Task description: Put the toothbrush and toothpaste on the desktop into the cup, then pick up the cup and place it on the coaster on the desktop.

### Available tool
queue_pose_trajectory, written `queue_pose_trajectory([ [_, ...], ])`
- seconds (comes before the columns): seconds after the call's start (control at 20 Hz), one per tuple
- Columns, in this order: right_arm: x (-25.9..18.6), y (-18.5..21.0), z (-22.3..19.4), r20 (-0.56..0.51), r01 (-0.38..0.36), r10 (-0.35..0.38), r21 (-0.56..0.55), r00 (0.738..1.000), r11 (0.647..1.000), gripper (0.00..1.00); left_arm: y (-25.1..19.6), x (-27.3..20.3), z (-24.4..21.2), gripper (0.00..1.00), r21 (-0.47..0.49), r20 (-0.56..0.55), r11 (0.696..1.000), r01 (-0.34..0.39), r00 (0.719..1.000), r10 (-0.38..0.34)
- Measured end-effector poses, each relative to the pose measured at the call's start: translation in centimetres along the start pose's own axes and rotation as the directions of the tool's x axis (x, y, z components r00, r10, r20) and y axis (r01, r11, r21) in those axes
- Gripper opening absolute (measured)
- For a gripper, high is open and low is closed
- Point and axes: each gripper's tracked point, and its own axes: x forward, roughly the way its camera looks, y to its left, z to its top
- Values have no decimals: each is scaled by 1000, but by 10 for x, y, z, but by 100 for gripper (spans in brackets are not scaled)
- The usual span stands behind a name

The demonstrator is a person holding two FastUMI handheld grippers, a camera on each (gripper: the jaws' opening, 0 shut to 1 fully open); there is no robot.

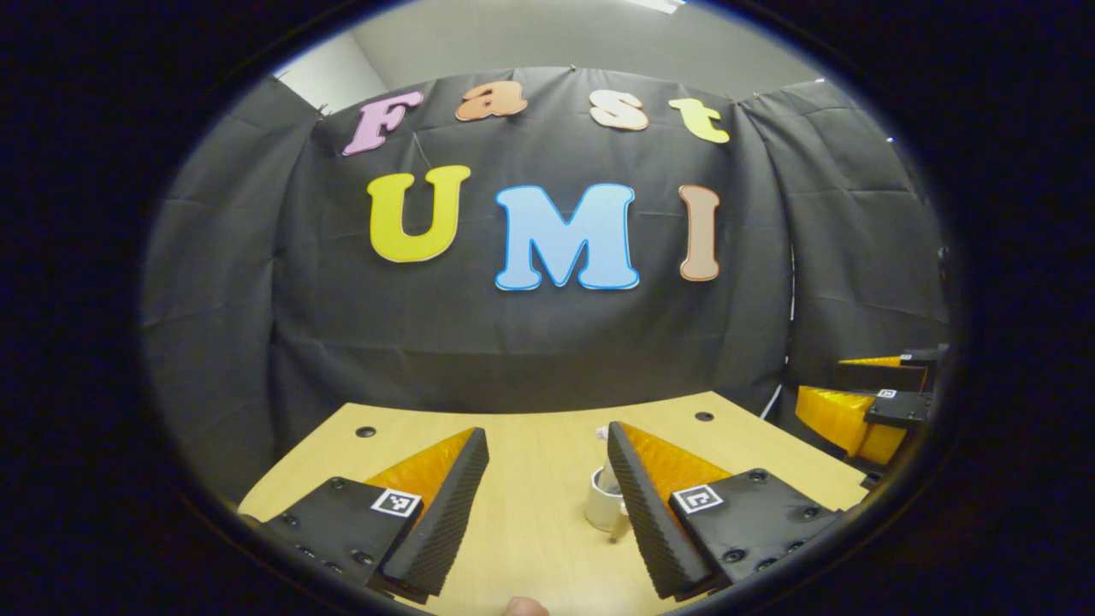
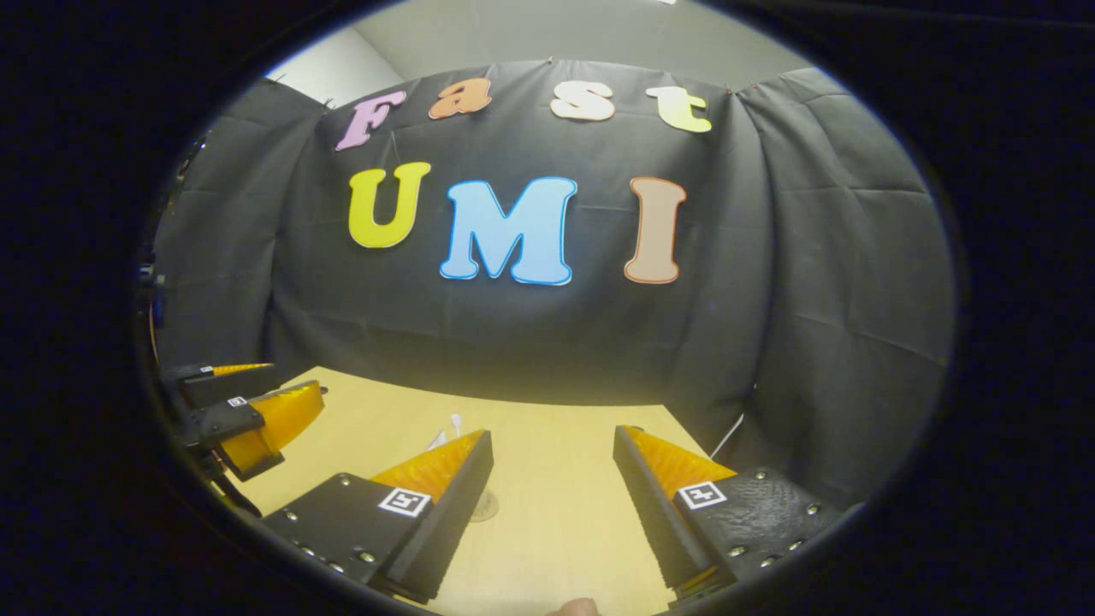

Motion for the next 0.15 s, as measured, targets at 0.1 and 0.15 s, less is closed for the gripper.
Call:
queue_pose_trajectory([
  [0.1, -2, 2, 4, 7, 3, -3, -5, 1000, 1000, 90, 1, 0, 4, 92, 5, 8, 1000, 0, 1000, 0],
  [0.15, -2, 3, 4, 10, 5, -5, -7, 1000, 1000, 90, 0, 0, 5, 92, 5, 14, 1000, 6, 1000, -7],
])
